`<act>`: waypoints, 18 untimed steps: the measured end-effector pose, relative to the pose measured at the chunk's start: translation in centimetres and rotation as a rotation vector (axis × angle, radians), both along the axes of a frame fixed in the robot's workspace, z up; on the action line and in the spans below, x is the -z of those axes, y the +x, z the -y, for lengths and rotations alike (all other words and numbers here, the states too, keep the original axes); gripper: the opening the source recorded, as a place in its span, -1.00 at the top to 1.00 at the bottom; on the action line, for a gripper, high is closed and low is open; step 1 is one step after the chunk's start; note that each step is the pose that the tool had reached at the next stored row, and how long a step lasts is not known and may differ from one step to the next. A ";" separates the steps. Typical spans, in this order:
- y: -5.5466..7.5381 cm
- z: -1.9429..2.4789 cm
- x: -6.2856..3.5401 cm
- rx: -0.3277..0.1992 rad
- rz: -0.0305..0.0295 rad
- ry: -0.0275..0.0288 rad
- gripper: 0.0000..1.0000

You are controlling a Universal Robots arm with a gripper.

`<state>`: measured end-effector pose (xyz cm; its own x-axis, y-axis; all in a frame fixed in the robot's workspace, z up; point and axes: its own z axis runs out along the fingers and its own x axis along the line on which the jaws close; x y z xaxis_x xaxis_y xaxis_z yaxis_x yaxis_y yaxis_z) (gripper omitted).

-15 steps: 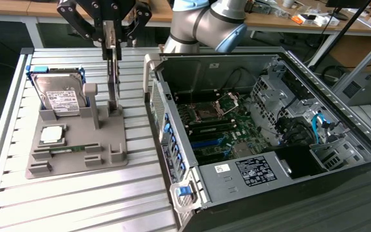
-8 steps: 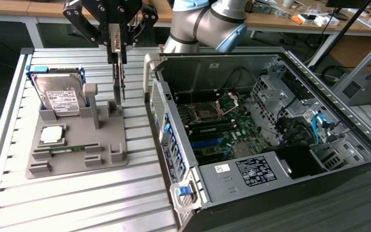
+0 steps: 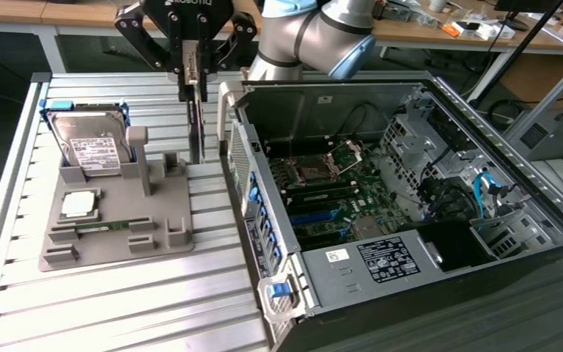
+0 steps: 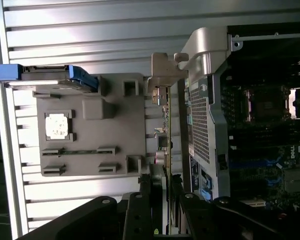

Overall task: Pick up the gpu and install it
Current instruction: 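Pick up the gpu and move the gpu toward the slot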

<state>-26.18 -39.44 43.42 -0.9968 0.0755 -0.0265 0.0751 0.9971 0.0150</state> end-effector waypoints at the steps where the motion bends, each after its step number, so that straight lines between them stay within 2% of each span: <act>1: 0.1 0.11 0.01 0.000 0.0000 0.0000 0.47; 8: 1.5 0.99 0.01 0.000 -0.0010 0.0000 0.47; 18: 3.6 1.75 0.02 0.000 -0.0020 0.0001 0.47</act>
<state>-22.57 -41.19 43.40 -0.9968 0.0756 -0.0245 0.0752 0.9971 0.0149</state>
